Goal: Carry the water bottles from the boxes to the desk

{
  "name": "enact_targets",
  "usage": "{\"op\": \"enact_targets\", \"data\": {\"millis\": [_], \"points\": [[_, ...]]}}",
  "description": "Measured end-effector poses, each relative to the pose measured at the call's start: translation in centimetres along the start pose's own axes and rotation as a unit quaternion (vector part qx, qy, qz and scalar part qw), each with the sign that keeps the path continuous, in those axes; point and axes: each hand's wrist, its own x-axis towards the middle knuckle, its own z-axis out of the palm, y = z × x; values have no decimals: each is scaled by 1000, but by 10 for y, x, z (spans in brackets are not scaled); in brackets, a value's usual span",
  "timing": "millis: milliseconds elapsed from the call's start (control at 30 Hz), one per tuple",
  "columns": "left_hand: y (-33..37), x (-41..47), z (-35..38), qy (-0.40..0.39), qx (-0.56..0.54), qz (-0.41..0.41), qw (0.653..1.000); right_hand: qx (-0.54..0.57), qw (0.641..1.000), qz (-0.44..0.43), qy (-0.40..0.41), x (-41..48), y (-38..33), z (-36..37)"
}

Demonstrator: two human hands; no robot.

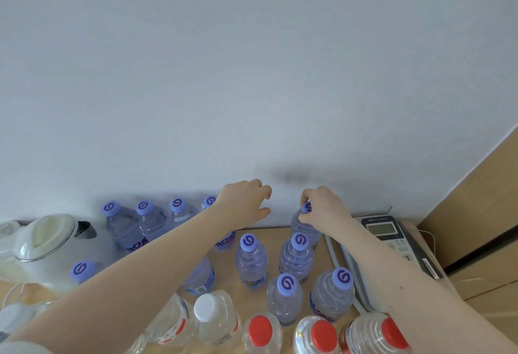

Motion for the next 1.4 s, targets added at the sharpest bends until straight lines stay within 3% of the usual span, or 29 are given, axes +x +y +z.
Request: {"op": "enact_targets", "data": {"millis": [500,800,1100,1400], "points": [[-11,-49,19,-100,-84,71,989,53,993,-51,94,2,-52,10],[-46,-61,25,-100,-112,1,989,65,993,-68,69,9,-64,28],[-66,-58,30,-87,-121,-1,989,-2,993,-121,2,25,-89,37],[-67,-48,30,-102,-162,3,982,-1,987,-157,-9,35,-99,48]]}}
